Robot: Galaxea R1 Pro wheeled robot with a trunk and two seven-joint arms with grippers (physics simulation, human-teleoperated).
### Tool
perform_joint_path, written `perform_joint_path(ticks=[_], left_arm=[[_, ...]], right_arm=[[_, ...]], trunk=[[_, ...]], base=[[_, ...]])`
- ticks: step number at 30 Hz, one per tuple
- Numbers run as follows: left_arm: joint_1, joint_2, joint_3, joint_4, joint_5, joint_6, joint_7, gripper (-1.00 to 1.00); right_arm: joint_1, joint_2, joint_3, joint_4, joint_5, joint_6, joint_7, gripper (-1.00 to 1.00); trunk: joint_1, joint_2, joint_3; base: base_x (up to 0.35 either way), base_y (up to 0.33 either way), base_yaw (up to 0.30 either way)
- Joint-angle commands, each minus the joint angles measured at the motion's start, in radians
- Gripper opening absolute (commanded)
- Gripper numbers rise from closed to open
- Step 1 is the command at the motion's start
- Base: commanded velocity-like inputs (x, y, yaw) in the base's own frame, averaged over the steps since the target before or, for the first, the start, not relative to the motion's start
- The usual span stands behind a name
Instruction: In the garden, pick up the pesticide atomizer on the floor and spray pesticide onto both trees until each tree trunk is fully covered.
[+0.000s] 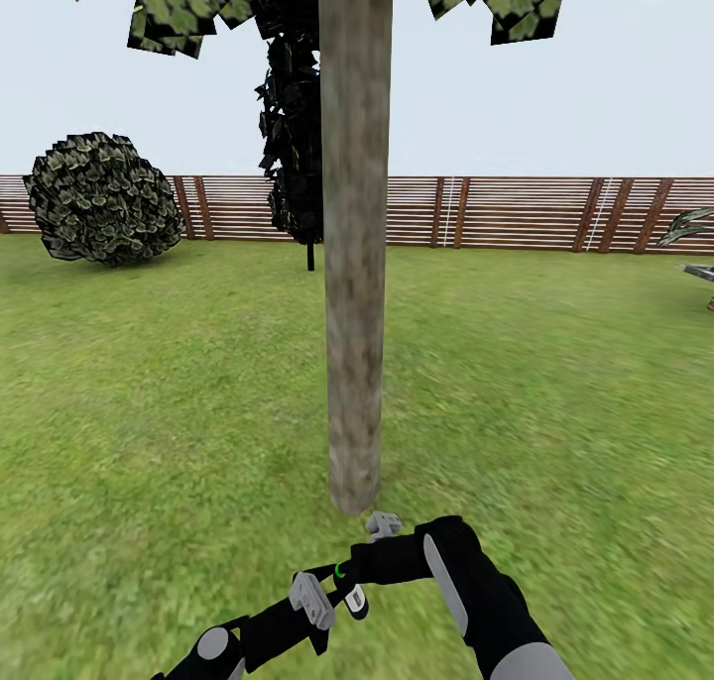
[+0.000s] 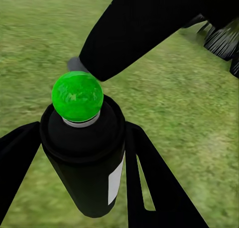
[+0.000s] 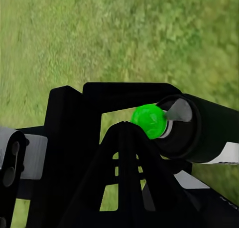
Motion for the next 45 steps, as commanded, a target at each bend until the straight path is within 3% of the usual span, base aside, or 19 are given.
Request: perform_joint_path(ticks=[1, 19, 23, 32, 34, 35, 36, 38, 40, 43, 45], left_arm=[[-0.001, 0.001, -0.005, 0.001, 0.01, -0.001, 0.0, -1.0], [-0.001, -0.001, -0.005, 0.008, 0.01, 0.002, 0.004, -1.0], [-0.002, -0.002, -0.005, 0.009, 0.01, 0.003, 0.005, -1.0], [-0.002, -0.004, -0.004, 0.012, 0.008, 0.006, 0.01, -1.0], [-0.002, -0.005, -0.003, 0.018, 0.007, 0.009, 0.02, -1.0], [-0.003, -0.006, 0.0, 0.031, 0.007, 0.01, 0.037, -1.0], [-0.003, -0.006, 0.001, 0.041, 0.007, 0.011, 0.049, -1.0], [-0.005, -0.008, 0.004, 0.109, 0.007, 0.023, 0.111, -1.0], [-0.008, -0.016, 0.004, 0.166, 0.012, 0.051, 0.166, -1.0], [-0.013, -0.039, 0.004, 0.21, 0.012, 0.129, 0.238, -1.0], [-0.016, -0.059, 0.004, 0.221, 0.014, 0.23, 0.276, -1.0]], right_arm=[[-0.001, 0.0, 0.0, -0.001, -0.006, 0.007, -0.003, -1.0], [-0.002, -0.009, -0.011, -0.021, -0.006, 0.007, 0.0, -1.0], [-0.002, -0.015, -0.058, -0.062, -0.006, 0.007, 0.005, -1.0], [-0.001, -0.035, -0.111, -0.197, 0.003, 0.014, -0.014, -1.0], [0.0, -0.039, -0.132, -0.248, 0.014, 0.012, -0.117, -1.0], [0.001, -0.038, -0.148, -0.289, 0.019, 0.008, -0.246, -1.0], [0.002, -0.037, -0.155, -0.309, 0.02, -0.001, -0.323, -1.0], [0.007, -0.035, -0.171, -0.362, 0.014, -0.125, -0.632, -1.0], [0.01, -0.037, -0.176, -0.382, 0.009, -0.253, -0.779, -1.0], [0.041, -0.039, -0.179, -0.388, 0.007, -0.385, -0.871, -1.0], [0.099, -0.041, -0.18, -0.375, 0.009, -0.489, -0.902, -1.0]], trunk=[[0.001, -0.002, -0.002], [0.001, -0.002, -0.002], [0.001, -0.002, -0.002], [0.001, -0.002, -0.002], [0.001, -0.002, -0.002], [0.001, -0.002, -0.002], [0.001, -0.002, -0.002], [0.001, -0.002, -0.002], [0.001, -0.002, -0.002], [0.001, -0.002, -0.002], [0.001, -0.002, -0.002]], base=[[0.0, 0.0, 0.0], [0.0, 0.0, 0.0], [0.0, 0.0, 0.0], [0.0, 0.0, 0.0], [0.0, 0.0, 0.0], [0.0, 0.0, 0.0], [0.0, 0.0, 0.0], [0.0, 0.0, 0.0], [0.0, 0.0, 0.0], [0.0, 0.0, 0.0], [0.0, 0.0, 0.0]])
